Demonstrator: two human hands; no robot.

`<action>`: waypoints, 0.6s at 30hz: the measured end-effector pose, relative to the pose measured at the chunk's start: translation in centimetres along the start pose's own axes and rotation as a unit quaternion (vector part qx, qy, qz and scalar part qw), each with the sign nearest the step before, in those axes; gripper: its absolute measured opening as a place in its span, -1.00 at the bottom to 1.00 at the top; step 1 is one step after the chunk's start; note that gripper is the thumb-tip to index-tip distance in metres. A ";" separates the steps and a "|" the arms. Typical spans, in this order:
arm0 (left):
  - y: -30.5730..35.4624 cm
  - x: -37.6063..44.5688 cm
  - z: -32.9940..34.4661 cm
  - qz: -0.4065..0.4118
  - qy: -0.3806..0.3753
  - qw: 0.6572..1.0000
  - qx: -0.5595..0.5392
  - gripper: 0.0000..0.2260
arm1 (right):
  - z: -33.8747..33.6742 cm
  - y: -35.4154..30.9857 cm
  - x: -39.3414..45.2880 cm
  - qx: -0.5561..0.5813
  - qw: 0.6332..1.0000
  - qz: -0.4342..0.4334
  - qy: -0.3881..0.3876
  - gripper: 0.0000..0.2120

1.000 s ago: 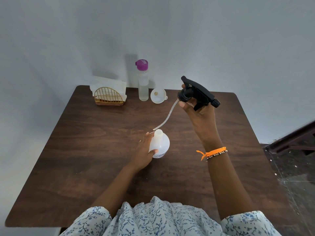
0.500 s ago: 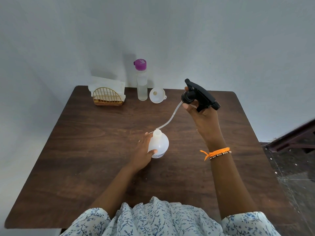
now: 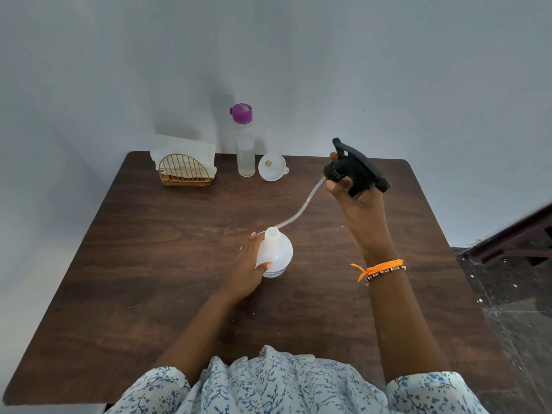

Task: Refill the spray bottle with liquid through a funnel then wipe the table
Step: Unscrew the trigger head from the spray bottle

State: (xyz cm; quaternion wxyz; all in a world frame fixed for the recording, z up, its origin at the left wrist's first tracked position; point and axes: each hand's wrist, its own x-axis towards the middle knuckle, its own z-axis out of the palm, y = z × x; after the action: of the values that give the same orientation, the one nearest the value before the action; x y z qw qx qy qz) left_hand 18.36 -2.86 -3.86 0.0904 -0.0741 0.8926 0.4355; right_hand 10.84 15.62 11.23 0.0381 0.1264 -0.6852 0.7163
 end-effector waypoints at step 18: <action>0.4 -0.4 0.0 0.019 0.011 1.000 -0.016 -0.43 | -2.8 8.3 0.6 -0.021 0.907 0.419 -0.036 -0.90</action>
State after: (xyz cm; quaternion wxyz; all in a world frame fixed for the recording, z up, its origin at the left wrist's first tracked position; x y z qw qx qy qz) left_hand 18.63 -2.63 -3.45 0.0711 -0.0631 0.8876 0.4507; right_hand 8.05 17.88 3.25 -0.2878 -0.1474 -0.6908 0.6467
